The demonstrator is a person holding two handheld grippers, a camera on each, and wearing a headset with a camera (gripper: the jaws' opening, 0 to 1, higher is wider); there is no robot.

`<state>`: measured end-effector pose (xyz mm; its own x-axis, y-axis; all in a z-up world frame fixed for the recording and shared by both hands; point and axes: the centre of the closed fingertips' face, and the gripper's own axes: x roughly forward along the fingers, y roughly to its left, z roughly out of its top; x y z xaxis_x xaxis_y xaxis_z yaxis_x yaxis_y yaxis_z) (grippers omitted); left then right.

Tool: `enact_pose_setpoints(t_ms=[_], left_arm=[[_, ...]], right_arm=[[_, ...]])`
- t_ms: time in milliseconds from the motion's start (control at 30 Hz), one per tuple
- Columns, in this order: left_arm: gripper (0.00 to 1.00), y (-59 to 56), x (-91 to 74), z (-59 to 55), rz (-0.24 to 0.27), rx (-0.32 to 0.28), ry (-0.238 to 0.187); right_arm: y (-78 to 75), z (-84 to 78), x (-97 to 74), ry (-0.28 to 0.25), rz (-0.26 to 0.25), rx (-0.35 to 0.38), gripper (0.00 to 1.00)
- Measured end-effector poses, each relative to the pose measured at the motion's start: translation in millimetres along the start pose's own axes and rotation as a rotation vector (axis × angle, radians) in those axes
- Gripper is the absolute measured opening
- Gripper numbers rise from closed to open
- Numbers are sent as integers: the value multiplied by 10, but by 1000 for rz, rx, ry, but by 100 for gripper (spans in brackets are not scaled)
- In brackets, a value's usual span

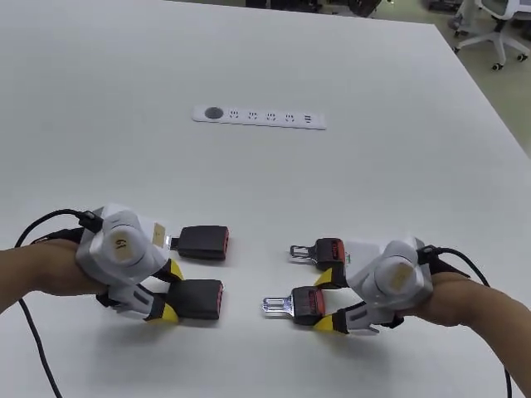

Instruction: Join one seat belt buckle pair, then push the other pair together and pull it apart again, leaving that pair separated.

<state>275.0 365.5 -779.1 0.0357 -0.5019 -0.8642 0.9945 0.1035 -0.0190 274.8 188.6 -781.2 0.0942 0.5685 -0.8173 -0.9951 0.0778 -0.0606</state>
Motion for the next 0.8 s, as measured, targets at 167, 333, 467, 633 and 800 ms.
enact_pose_setpoints(t_ms=[167,333,467,633,800], left_arm=[[32,-2,-2,3,0,-6,-2],[32,3,-2,-1,-1,-3,2],[32,-9,-10,10,-1,-6,2],[32,-10,-12,9,-1,-8,5],[32,0,-5,-2,0,-14,3]], right_arm=[[1,3,-5,4,-4,3,30],[3,14,-6,5,-5,12,30],[-3,36,0,2,-8,16,30],[-9,71,10,-1,-8,21,30],[-12,98,14,-2,-11,22,30]])
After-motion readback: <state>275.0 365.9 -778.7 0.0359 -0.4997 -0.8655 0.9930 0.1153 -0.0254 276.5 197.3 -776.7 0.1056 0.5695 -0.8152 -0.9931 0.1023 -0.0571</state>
